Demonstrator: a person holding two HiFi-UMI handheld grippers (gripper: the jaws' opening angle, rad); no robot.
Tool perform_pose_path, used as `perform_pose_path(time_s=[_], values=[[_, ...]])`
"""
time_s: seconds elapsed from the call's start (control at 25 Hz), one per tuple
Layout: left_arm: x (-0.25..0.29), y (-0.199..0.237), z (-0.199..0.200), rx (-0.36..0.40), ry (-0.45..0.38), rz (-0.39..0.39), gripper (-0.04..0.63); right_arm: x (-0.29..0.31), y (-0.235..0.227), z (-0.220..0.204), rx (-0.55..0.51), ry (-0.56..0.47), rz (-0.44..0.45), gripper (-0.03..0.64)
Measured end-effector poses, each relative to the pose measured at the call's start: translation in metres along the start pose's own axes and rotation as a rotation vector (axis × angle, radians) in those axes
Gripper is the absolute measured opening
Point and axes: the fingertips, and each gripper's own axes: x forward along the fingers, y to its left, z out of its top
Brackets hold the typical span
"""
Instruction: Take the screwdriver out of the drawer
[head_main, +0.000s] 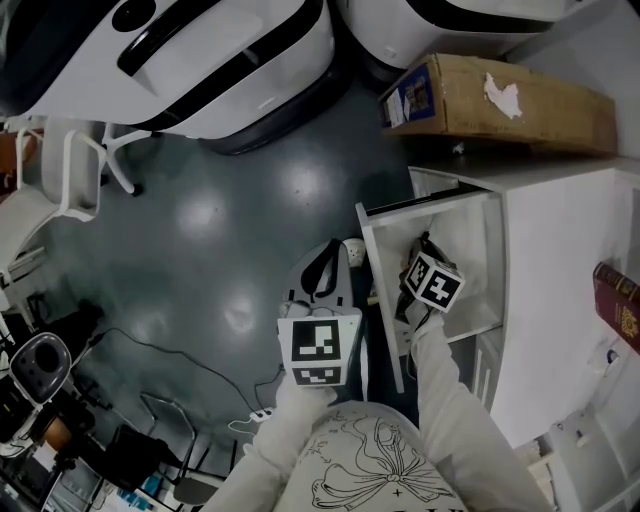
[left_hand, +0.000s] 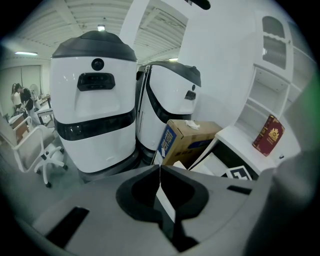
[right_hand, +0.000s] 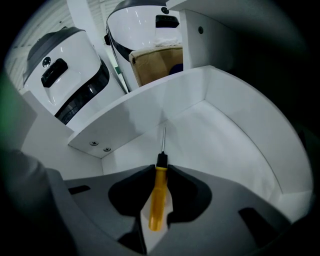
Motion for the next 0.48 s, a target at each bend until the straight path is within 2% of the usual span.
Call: perform_pose_path(time_s=[0.32, 0.48], values=[[-0.018, -0.007, 0.013, 0.014, -0.046, -0.003, 0.009, -0.034, -0.007, -0.001, 0.003, -0.045, 0.008, 0.077], [-0.036, -0.017, 0.027, 0.016, -0.091, -0.001, 0.008, -0.062, -0.005, 0.007, -0.056, -0.099, 0.041, 0.075]])
